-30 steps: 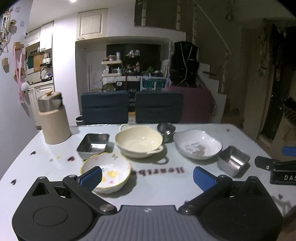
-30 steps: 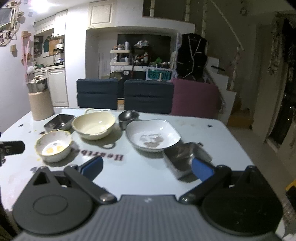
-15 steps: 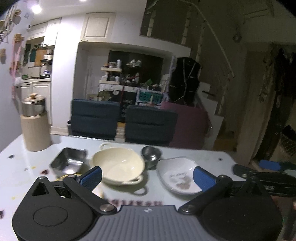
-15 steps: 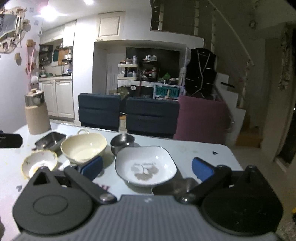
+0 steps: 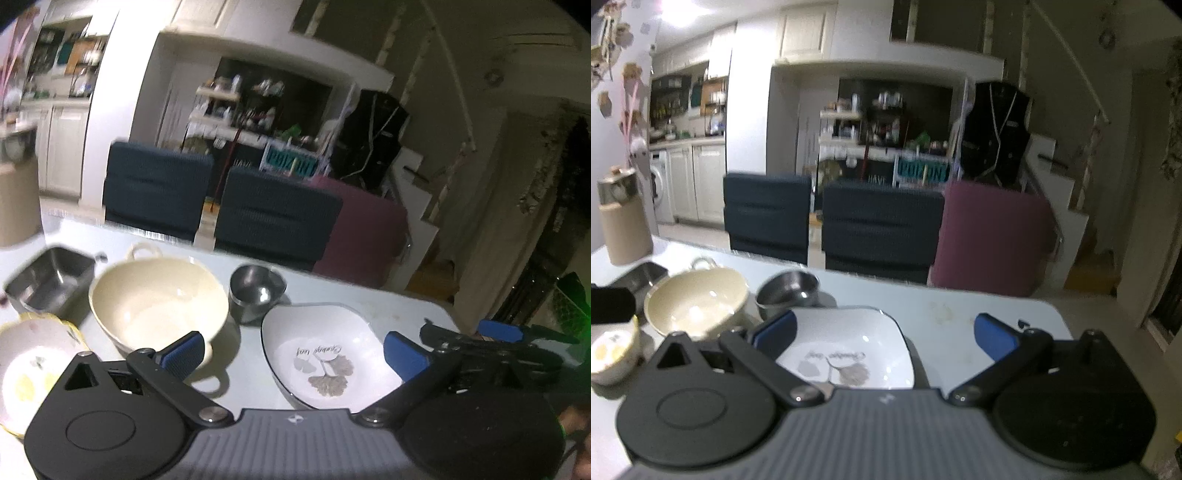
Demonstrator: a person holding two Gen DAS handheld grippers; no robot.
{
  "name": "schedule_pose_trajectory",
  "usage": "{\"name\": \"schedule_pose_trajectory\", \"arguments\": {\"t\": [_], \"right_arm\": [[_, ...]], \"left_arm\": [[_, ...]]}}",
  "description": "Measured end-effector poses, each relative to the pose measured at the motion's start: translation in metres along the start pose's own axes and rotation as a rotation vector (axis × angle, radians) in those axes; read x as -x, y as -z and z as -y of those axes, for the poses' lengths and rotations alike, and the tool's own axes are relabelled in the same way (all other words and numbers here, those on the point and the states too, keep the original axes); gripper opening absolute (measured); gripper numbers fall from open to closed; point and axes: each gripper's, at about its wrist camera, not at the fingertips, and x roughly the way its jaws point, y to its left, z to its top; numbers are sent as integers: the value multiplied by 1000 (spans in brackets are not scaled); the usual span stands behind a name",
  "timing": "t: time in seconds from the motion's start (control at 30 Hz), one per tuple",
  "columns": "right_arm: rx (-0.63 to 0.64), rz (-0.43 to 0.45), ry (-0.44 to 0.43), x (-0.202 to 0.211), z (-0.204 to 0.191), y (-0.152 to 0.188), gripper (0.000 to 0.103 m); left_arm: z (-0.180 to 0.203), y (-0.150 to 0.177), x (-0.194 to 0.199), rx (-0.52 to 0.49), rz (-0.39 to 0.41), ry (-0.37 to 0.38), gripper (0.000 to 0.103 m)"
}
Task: Organize plates and bowls
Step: 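Move both grippers toward the white square Ginkgo leaf plate, then close the left gripper on the plate rim while the right gripper closes on it too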
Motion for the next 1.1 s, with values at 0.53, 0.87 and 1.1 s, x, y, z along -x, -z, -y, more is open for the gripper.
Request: {"name": "schedule_pose_trajectory", "arguments": {"t": [0.53, 0.87, 1.1], "right_arm": [[-116, -265, -124, -119, 57, 19, 51], [-133, -323, -220, -162, 55, 26, 41], [-132, -370, -227, -180, 59, 24, 22]], "left_arm": [[-34, 23, -92, 202, -96, 15, 53], [-40, 32, -121, 244, -145, 8, 35], [-46, 36, -133, 280, -175, 20, 25]]}}
